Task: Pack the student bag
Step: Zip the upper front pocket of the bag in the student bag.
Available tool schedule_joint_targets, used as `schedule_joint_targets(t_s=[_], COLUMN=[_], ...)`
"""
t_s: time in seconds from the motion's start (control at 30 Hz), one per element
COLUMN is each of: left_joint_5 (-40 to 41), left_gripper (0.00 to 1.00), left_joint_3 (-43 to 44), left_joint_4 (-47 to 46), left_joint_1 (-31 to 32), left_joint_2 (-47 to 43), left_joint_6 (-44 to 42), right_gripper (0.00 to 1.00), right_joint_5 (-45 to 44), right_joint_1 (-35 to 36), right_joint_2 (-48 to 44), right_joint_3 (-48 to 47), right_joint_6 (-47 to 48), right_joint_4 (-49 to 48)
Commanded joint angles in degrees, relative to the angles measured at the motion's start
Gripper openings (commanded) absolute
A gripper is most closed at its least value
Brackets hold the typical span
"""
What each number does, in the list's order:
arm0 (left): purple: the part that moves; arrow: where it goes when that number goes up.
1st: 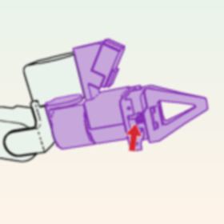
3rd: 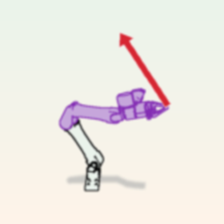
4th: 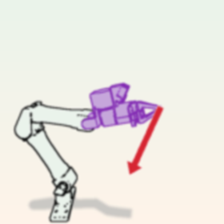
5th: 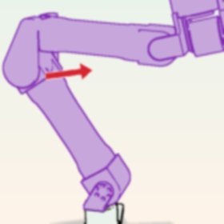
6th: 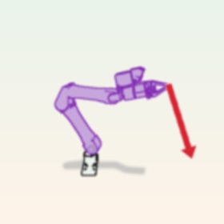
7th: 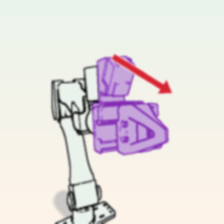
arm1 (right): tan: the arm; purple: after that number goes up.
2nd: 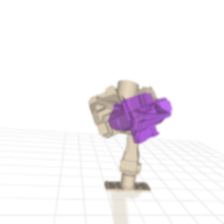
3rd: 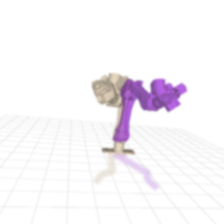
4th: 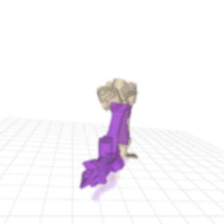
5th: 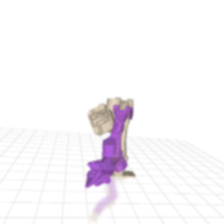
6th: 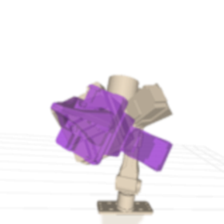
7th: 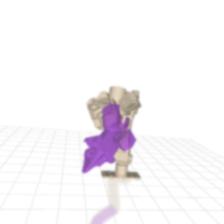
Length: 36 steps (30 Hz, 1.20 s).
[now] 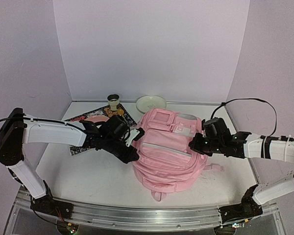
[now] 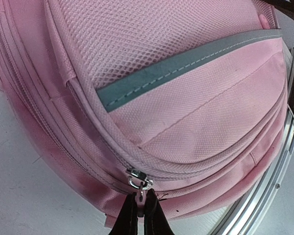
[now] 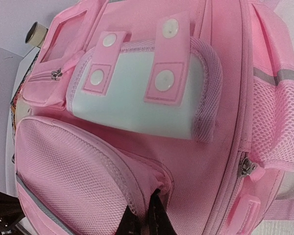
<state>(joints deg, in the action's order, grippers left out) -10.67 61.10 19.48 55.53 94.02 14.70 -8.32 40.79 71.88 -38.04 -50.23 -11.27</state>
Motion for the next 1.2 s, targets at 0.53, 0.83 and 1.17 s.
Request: schedule_joint_targets(t_s=[0.53,0.83,1.17], left_joint_5=[-7.5,-6.9,-0.3], left_gripper=[0.00,0.00,0.00], left_joint_3=[14.2,21.3,28.3], left_joint_4=[-0.5,0.9,6.5], left_joint_1=[6.2,-1.9,-4.8], left_joint_2=[9.1,14.6,20.1], left_joint_6=[9.4,3.3,-2.7], right_gripper=[0.00,0.00,0.00], right_joint_5=[-19.6,-14.8,-14.5], right_joint_1=[10.0,14.3,16.0], right_joint_2=[-3.9,-5.6,0.4], right_joint_3=[-1.9,1.3,-1.3], right_joint_6=[-9.9,-12.6,-15.3], right_joint_4=[1.7,0.7,-11.6])
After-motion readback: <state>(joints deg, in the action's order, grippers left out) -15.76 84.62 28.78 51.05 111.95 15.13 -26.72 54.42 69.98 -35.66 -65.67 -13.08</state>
